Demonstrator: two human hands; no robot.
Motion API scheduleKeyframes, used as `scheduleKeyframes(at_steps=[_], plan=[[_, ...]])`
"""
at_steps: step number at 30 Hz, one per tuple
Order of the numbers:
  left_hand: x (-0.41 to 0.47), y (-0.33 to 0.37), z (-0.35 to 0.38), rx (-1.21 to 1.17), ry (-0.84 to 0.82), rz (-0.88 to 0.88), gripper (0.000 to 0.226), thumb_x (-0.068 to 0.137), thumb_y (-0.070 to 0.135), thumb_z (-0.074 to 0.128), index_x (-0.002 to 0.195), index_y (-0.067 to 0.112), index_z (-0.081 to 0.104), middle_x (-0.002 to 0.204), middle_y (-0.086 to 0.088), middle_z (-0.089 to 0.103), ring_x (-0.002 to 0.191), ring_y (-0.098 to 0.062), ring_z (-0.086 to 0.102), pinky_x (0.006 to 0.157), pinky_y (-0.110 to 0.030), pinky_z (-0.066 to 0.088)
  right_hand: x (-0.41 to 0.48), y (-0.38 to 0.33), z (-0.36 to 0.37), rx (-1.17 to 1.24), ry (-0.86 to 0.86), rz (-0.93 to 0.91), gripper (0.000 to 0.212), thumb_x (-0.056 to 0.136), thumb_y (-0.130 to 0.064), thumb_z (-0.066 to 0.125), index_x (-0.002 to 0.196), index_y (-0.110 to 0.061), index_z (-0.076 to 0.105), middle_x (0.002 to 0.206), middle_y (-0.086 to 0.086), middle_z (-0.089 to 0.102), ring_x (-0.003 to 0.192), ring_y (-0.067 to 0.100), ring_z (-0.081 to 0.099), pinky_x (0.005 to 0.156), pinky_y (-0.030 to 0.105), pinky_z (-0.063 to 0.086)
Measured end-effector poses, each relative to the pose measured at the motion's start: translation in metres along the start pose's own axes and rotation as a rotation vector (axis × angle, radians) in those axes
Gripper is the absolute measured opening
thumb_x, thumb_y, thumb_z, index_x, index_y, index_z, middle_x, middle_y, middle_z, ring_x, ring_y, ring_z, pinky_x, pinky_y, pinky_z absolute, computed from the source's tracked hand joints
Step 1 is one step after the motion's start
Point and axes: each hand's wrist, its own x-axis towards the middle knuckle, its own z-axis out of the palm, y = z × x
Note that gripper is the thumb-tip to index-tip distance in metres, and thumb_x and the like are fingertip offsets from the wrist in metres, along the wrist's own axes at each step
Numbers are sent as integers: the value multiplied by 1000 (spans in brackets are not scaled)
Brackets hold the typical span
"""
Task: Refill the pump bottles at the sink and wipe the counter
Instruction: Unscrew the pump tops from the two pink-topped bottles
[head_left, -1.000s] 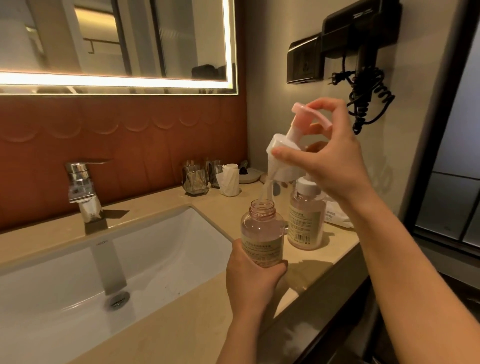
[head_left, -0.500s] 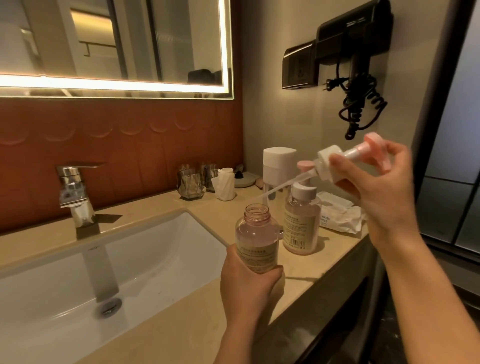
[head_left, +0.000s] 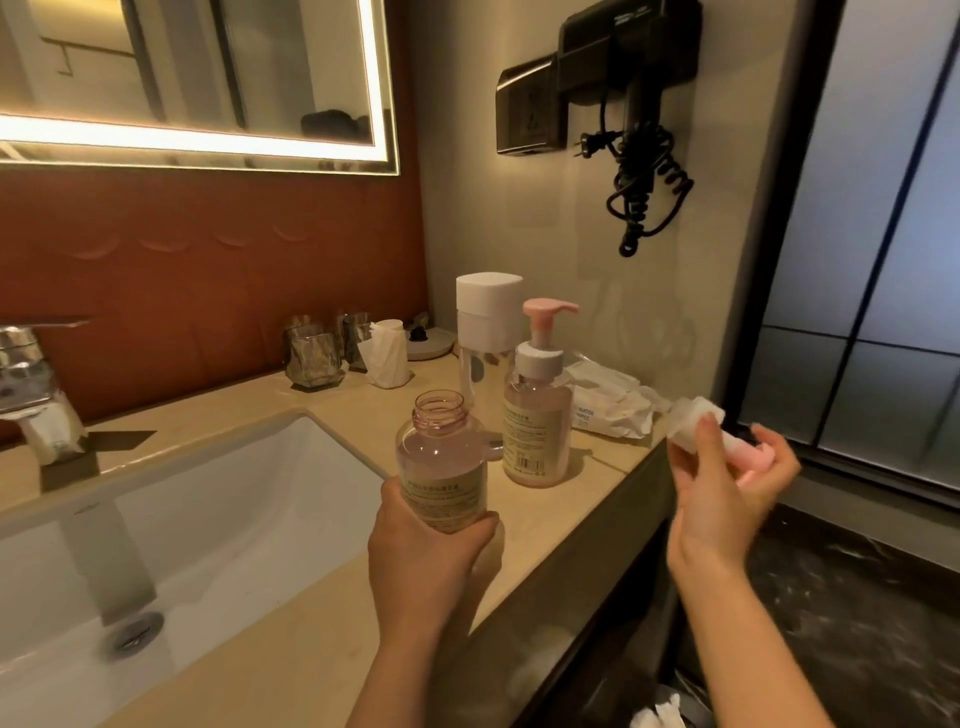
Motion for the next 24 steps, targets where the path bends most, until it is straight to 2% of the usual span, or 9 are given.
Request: scheduleKeyframes(at_steps=[5, 8, 10, 12, 16, 21, 24], plan=[[0, 0, 0, 0, -3, 10, 67, 56, 36, 86, 104, 29, 39, 83, 23, 44, 78, -5, 48, 67, -23, 40, 1, 30, -3, -275, -68, -20, 42, 88, -16, 63, 116, -25, 34, 120, 4, 43, 93, 8, 55, 85, 28, 51], [-1, 2, -1, -9, -3, -1, 67, 56, 35, 86, 103, 30, 39, 83, 23, 45, 75, -1, 48, 64, -20, 39, 4, 38, 5, -479, -135, -70, 40, 85, -15, 67, 111, -20, 37, 108, 0, 49, 85, 5, 54, 63, 7, 44], [-1, 3, -2, -17, -6, -5, 65, 56, 33, 87, 102, 29, 40, 82, 22, 47, 73, 3, 48, 58, -16, 37, 7, 43, 12, -619, -198, -73, 41, 81, -19, 72, 107, -20, 40, 104, -2, 51, 87, 10, 53, 57, 5, 38], [-2, 3, -2, -15, -10, -4, 64, 56, 33, 87, 101, 29, 41, 82, 21, 48, 73, 4, 47, 58, -14, 36, 15, 48, 18, -748, -267, -94, 41, 78, -23, 76, 103, -19, 43, 101, -1, 53, 90, 14, 53, 60, 11, 38], [-2, 3, -2, -10, -6, -13, 66, 56, 35, 87, 103, 29, 41, 84, 19, 49, 75, -1, 50, 58, -13, 37, 33, 55, 28, -884, -346, -111, 40, 73, -26, 78, 96, -7, 51, 87, -2, 56, 83, 19, 55, 67, 27, 45], [0, 2, -1, 1, -5, -10, 67, 57, 35, 86, 104, 28, 40, 84, 19, 47, 74, 0, 47, 58, -12, 35, 47, 68, 37, -972, -396, -62, 26, 79, -21, 71, 89, -8, 51, 92, 7, 64, 86, 24, 60, 70, 33, 49], [1, 2, 0, 5, -4, -1, 66, 57, 35, 86, 103, 29, 39, 83, 23, 45, 73, 6, 45, 57, -12, 35, 50, 71, 43, -1049, -420, -90, 18, 82, -20, 68, 88, -13, 52, 90, 5, 63, 84, 24, 60, 70, 34, 51]])
